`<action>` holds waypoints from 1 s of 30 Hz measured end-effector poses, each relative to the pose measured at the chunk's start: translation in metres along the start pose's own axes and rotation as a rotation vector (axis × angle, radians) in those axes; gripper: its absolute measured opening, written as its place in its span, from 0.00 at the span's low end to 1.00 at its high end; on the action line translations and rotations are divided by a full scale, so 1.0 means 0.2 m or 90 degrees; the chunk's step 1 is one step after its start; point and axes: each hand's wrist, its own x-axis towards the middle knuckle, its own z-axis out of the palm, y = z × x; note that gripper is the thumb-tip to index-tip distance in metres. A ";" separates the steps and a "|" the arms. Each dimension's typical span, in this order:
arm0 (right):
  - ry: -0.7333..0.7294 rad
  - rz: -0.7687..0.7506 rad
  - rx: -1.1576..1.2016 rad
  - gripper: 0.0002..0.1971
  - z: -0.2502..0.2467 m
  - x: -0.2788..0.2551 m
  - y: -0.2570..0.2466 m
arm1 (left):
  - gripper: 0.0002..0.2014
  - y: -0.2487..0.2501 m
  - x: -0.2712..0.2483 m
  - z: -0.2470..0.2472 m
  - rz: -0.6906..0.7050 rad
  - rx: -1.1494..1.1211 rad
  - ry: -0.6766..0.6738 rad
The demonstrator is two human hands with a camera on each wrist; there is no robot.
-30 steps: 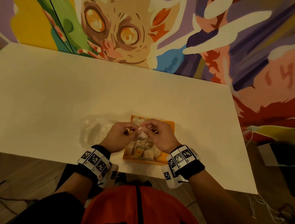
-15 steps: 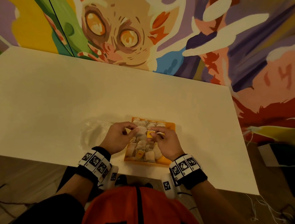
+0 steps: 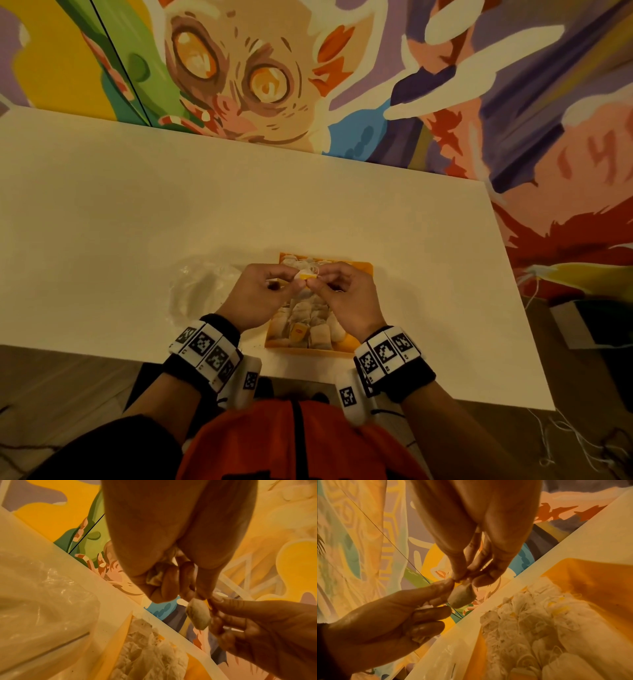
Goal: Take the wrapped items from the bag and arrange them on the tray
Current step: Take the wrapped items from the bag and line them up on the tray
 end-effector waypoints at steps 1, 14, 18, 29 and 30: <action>-0.001 -0.007 -0.015 0.11 0.00 0.00 0.00 | 0.05 -0.01 0.00 0.00 0.000 0.012 0.003; -0.065 -0.054 0.018 0.04 -0.05 0.07 -0.07 | 0.06 -0.01 0.00 -0.02 0.041 0.036 -0.070; -0.049 -0.022 0.077 0.05 -0.07 0.10 -0.06 | 0.06 0.01 -0.02 -0.03 0.045 0.027 -0.087; -0.078 0.048 0.082 0.09 -0.02 0.08 0.00 | 0.07 0.02 -0.01 -0.04 0.079 0.012 -0.059; -0.092 0.050 0.076 0.11 -0.02 0.08 0.00 | 0.07 0.02 -0.01 -0.04 0.077 0.012 -0.054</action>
